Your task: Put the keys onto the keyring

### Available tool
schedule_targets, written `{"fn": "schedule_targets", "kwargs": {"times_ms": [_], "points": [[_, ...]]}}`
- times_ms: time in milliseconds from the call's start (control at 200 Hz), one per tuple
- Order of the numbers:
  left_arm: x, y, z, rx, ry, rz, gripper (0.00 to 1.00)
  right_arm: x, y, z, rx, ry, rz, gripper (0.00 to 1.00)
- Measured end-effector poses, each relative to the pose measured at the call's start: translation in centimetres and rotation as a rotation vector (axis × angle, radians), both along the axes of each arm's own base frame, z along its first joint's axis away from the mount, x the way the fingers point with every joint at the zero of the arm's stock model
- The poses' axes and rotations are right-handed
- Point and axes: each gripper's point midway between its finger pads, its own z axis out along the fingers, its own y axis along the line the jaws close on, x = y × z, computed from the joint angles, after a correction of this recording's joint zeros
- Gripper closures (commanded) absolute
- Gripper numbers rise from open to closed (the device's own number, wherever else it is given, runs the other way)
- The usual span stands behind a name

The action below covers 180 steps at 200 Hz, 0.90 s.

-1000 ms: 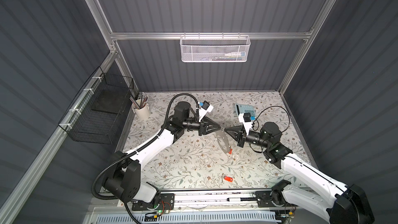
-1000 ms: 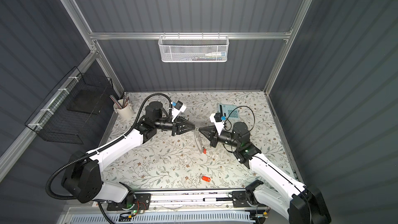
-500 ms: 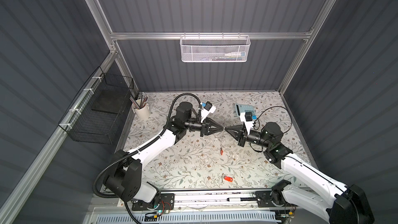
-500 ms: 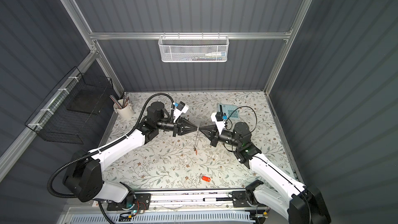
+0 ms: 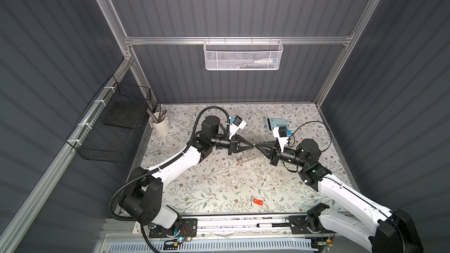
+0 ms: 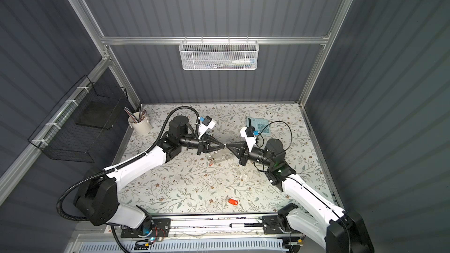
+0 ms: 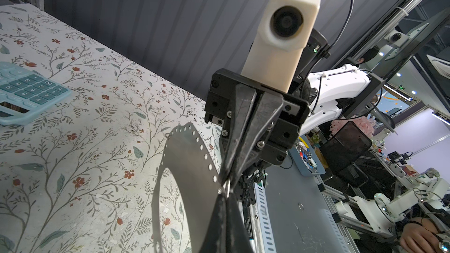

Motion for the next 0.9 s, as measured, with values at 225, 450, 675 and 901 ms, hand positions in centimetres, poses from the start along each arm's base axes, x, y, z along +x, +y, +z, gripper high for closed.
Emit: {"fn": "schedule_targets", "kwargs": {"times_ms": [225,450,675,901], "points": [[-0.1,-0.2,0.6,0.037,-0.033,-0.008,1.00,-0.1,-0.3,0.4,0.017,-0.016,-0.007,1.00],[0.0,-0.1,1.2,0.094,-0.106,-0.003,1.00,-0.4,-0.7,0.6,0.030,-0.031,-0.014,0.83],[0.5,0.4,1.1,0.163,-0.153,0.029,1.00,-0.1,-1.7,0.3,0.038,-0.017,-0.042,0.68],[1.3,0.8,2.9,0.232,-0.231,0.049,1.00,0.3,-2.9,0.7,0.057,-0.021,-0.064,0.57]]}}
